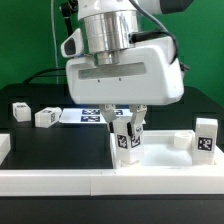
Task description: Assemble square table
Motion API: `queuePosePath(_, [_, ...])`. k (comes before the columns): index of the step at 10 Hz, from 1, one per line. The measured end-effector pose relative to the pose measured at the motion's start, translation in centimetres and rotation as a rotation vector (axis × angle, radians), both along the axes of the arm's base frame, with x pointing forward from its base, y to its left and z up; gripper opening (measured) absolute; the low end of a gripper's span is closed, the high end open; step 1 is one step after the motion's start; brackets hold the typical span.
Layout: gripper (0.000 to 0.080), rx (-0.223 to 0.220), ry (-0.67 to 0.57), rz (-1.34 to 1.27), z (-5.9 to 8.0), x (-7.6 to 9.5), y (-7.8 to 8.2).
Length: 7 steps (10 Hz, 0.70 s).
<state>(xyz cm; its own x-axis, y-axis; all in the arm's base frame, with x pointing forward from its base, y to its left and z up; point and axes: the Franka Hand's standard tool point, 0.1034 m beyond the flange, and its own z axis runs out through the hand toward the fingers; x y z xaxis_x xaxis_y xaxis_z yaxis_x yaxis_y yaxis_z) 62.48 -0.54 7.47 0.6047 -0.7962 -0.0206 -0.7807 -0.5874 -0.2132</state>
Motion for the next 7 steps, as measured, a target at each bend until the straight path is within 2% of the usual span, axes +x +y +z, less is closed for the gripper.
queuePosePath(2, [0.0292,0.009,0.009,-0.051,0.0,-0.1,0.0])
queuePosePath(4, [0.0292,0.05,0.041,-0.232,0.0,-0.2,0.1])
queuePosePath(6, [0.0292,0.127,0.12,-0.565,-0.1,-0.4,1.6])
queuePosePath(7, [0.0292,0.169,0.138,-0.734,-0.2,-0.2,1.6])
